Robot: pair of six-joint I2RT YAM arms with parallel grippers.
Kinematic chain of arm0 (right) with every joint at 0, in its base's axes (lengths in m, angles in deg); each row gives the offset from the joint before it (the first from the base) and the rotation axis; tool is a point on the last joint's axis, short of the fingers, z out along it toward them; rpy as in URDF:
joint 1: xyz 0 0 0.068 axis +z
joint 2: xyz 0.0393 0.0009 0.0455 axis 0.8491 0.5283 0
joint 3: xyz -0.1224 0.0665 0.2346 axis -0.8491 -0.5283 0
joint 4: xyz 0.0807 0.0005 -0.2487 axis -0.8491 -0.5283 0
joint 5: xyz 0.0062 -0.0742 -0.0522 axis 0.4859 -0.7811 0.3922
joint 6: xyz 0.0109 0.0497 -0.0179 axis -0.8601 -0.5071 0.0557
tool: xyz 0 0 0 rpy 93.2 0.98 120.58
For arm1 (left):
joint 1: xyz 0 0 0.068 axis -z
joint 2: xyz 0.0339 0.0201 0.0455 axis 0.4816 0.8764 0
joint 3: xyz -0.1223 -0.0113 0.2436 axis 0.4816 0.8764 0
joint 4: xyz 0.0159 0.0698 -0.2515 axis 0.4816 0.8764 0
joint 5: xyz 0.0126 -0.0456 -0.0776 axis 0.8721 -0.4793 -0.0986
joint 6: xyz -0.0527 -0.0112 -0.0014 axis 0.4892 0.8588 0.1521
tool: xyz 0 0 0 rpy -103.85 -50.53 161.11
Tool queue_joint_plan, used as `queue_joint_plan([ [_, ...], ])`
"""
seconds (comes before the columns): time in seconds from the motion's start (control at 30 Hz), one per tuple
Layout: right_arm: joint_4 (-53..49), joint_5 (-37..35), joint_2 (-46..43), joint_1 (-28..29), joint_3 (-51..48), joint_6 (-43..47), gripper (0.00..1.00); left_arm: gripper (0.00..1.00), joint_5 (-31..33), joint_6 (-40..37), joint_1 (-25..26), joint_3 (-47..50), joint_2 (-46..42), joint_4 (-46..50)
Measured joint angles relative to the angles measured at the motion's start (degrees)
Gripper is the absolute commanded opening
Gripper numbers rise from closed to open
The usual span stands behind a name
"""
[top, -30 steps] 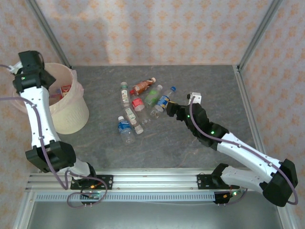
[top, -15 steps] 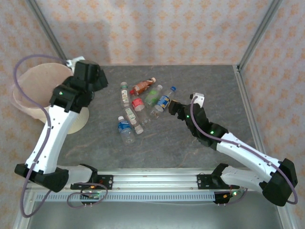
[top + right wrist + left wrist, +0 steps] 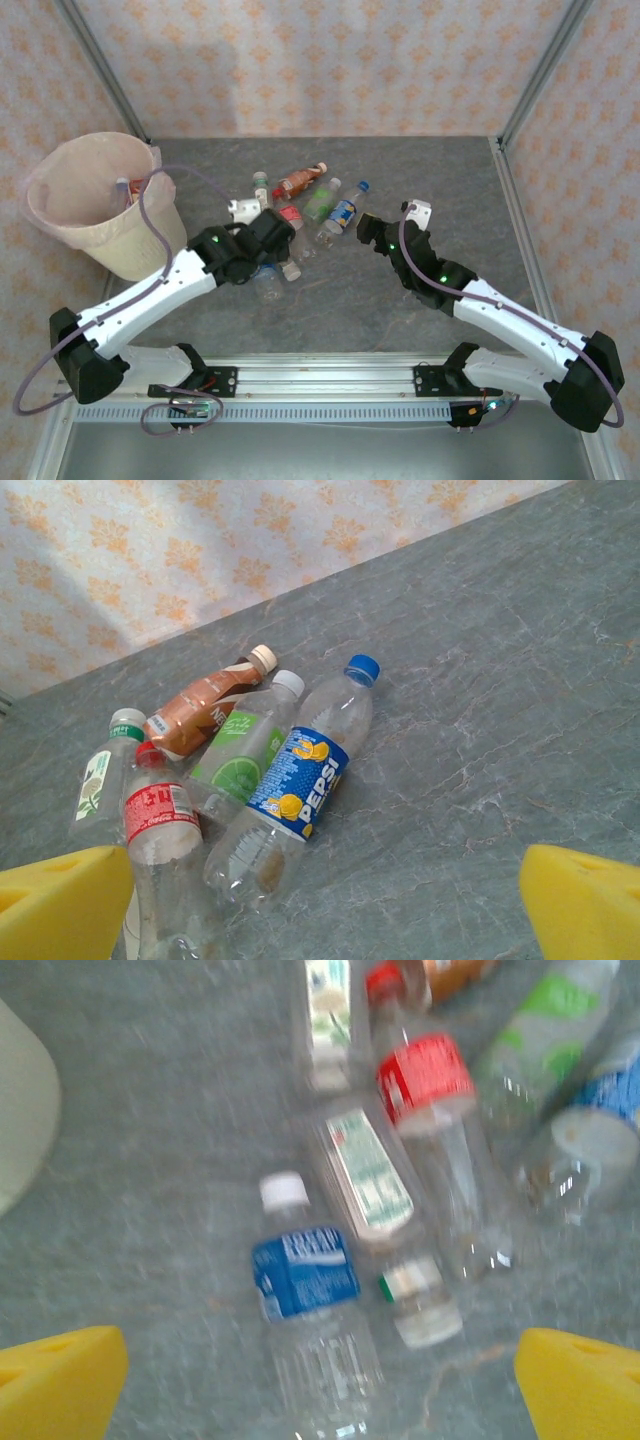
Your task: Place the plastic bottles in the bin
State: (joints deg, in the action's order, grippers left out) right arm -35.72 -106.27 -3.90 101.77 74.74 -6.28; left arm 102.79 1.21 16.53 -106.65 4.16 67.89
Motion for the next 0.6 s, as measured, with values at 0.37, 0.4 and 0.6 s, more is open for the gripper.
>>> queue_joint_plan([
  [0.37, -0.5, -0.4, 0.0, -0.2, -0.8, -0.3, 0.99, 0.96, -6.6, 7.1, -2.1, 17.9, -0.3, -13.0],
  [0.4, -0.6, -0.4, 0.0, -0.2, -0.8, -0.3, 0.99, 0.95, -7.6, 6.8, -3.3, 18.9, -0.3, -14.8],
  [0.6, -0.7, -0.4, 0.0, -0.2, -0.9, -0.4, 0.99, 0.89, -11.4, 5.1, -7.0, 20.6, 2.6, -22.9],
])
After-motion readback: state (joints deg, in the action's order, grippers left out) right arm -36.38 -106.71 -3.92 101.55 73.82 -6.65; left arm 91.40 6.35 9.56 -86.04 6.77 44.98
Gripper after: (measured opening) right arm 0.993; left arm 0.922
